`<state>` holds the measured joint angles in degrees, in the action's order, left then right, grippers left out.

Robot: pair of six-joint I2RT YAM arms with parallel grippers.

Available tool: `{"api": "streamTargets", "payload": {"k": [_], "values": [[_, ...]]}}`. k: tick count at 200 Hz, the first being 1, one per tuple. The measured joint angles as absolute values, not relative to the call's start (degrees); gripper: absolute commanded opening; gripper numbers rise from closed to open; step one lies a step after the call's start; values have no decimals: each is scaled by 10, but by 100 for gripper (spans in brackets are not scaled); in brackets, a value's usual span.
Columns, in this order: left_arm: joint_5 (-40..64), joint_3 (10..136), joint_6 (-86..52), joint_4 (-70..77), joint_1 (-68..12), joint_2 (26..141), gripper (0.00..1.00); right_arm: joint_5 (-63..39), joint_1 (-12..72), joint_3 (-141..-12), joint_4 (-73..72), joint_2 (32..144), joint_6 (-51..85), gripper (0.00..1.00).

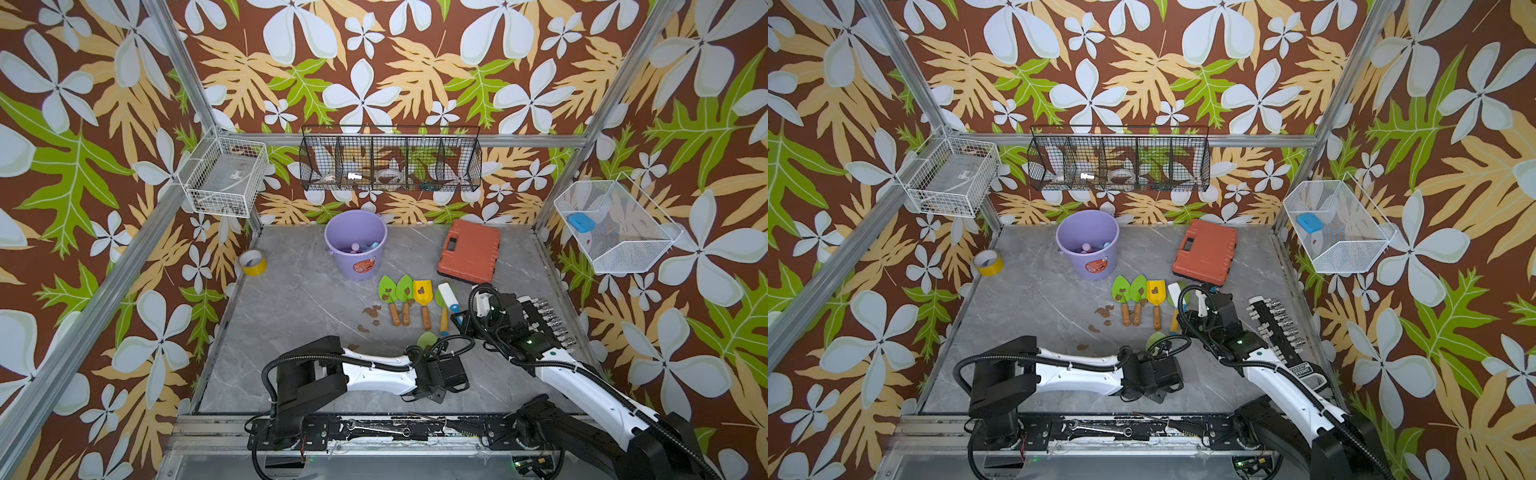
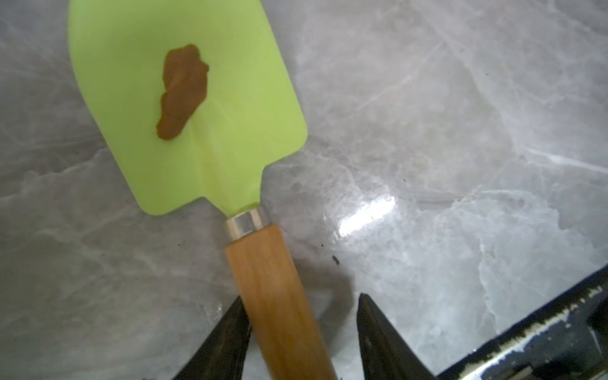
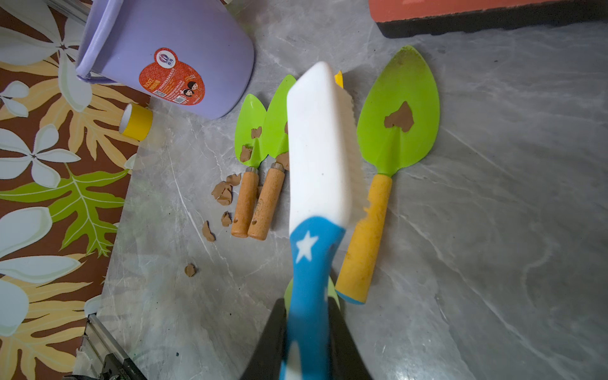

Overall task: Brush the soil off the hand trowel and place it into the bucket
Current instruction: Pick up the hand trowel from the center of the board.

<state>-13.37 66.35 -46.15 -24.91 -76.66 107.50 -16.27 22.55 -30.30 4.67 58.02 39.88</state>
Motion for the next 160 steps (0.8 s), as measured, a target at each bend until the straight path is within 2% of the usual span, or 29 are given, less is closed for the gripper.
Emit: {"api": "streamTargets", "payload": {"k": [38,68,82,128,160], "values": [[-152,671,-463,-264,-766,1083,34,-165,226,-296,38,578,403,0],[-162,668,-470,-274,-762,1079,15,-167,226,-296,28,574,406,0],[-165,658,-479,-284,-757,1068,0,-169,226,-296,24,574,409,0],[-182,603,-490,-337,-736,990,0,-196,230,-313,25,581,416,0],[-253,580,-491,-427,-716,904,0,-210,289,-368,44,593,398,0]]}}
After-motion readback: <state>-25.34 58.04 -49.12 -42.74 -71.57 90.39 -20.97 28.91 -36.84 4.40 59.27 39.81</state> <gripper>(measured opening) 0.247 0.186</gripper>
